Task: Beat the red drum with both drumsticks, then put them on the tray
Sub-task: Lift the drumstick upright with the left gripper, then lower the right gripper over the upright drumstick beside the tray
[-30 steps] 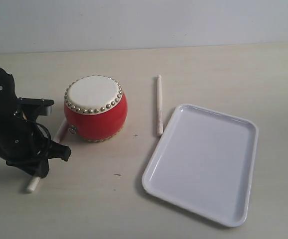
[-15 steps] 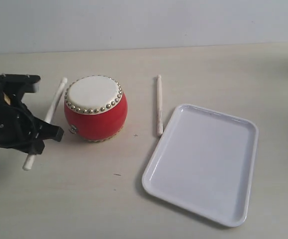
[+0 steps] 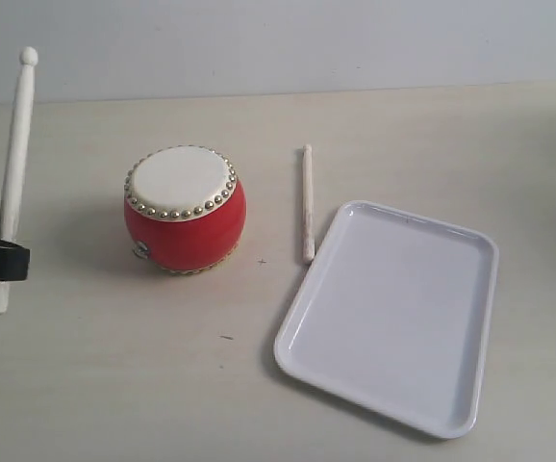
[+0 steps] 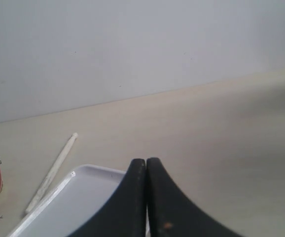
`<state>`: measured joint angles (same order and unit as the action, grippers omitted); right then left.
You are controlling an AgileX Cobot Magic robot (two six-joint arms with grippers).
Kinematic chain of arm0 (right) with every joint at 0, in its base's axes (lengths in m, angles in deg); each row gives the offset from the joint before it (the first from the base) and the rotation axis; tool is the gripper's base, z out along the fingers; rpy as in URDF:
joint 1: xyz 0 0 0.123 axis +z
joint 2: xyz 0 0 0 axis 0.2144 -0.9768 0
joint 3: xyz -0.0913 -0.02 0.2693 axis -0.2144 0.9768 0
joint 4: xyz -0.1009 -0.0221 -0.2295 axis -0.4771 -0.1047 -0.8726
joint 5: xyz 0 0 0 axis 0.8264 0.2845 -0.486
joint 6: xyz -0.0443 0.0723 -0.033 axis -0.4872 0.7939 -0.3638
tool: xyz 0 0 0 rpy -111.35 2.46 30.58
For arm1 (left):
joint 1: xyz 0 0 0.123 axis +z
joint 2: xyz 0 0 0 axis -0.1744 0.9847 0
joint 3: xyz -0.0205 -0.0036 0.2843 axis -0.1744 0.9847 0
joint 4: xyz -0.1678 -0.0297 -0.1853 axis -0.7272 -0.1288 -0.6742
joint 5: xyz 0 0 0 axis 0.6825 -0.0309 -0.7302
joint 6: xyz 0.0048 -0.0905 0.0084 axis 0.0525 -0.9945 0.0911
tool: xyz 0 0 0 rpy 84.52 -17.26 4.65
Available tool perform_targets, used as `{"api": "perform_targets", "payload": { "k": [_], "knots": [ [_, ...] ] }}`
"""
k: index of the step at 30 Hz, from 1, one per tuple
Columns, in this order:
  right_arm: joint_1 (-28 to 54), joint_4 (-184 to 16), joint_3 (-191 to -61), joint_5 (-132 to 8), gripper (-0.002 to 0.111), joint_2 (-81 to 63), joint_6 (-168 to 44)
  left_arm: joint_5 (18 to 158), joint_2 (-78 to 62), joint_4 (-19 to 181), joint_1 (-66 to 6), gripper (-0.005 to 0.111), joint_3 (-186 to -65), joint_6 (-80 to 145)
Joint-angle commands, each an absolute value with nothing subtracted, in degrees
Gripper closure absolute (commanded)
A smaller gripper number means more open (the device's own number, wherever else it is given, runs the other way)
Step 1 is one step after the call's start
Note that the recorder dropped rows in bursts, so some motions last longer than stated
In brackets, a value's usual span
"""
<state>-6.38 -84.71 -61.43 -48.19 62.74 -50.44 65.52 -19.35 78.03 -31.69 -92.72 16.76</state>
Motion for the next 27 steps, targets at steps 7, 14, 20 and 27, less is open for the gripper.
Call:
{"api": "perform_targets", "payload": {
  "k": [7,14,20,27],
  "knots": [
    [-6.70,-73.16,-61.17,-57.56,0.108,63.07,-42.41,65.52,-33.42,77.92,-31.69,0.107,-90.59,16.39],
    [-6.70,-61.81,-61.17,-70.79,0.108,63.07,-31.97,67.80,-33.50,77.84,-31.69,0.107,-88.82,16.50],
    [-6.70,-61.81,-61.17,-71.55,0.108,63.07,-31.97,70.04,-33.50,77.84,-31.69,0.107,-88.82,16.42],
    [-6.70,-61.69,-61.17,-71.93,0.108,63.07,-21.31,70.99,-33.50,77.84,-31.69,0.107,-88.82,16.28]
  ]
}}
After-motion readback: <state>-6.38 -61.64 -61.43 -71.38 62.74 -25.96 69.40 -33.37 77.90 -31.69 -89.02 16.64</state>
